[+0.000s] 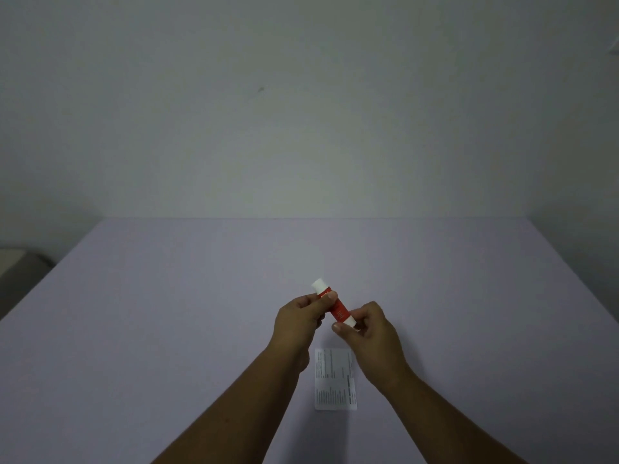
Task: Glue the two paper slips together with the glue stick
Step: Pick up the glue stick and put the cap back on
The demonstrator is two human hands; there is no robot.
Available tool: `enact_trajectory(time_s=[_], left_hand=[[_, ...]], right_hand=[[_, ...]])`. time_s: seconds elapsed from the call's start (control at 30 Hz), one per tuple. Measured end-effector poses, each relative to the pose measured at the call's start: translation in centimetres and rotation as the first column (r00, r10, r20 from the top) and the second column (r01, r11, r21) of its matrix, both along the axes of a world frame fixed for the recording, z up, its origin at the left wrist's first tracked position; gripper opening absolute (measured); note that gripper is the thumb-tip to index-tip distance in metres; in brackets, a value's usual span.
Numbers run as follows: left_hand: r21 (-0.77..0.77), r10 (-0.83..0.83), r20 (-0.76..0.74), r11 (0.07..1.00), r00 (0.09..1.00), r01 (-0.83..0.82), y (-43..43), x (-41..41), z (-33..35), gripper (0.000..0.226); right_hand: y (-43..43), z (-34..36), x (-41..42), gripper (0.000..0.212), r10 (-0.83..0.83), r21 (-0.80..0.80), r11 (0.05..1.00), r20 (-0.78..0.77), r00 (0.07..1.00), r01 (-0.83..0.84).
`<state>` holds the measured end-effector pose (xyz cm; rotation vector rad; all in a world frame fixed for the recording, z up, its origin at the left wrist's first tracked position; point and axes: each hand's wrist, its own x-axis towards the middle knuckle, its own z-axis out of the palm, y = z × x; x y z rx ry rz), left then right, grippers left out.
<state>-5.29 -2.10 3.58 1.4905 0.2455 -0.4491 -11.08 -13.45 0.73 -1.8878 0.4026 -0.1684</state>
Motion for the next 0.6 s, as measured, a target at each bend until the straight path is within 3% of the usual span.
enact_trajectory(time_s=[0.17,0.33,0.43,0.5,0.53,0.6], left_hand=[[0.033,-0.015,-0.007,0.999,1.000,0.015,0.5,0.4,-0.5,0.032],[-0.033,-0.273,-0.023,0.962,0.962,0.272,1.5,2.1,-0.9,0.051],[-0.029,-0.042,-0.031,0.999,0.999,0.041,3.0,5.5,-2.4,0.041],[0.122,0.037,0.046,0.992,0.998,-0.042,4.4,6.6,-3.5,0.031],[0.266,-0.010,0.099,0.964,0.995,-0.016,4.9,7.0,-4.3,0.031],[0.564,-0.225,0.142,0.819,0.964,0.108,5.2,7.4,-6.4,0.036]], right_hand=[[-0.3,-0.4,0.5,0.021,0.056,0.056,0.997,-0.040,0.998,-0.054],[-0.8,-1.0,1.0,0.004,0.046,0.135,0.990,-0.056,0.997,-0.038],[-1.6,-2.2,1.9,0.010,-0.008,0.180,0.983,-0.105,0.994,0.027],[-1.8,-2.6,1.4,0.011,-0.030,0.182,0.982,-0.135,0.990,0.055],[-1.9,-3.1,1.4,0.011,-0.031,0.175,0.983,-0.154,0.988,0.058],[-2.1,-4.3,1.5,0.013,-0.025,0.159,0.986,-0.186,0.982,0.055]])
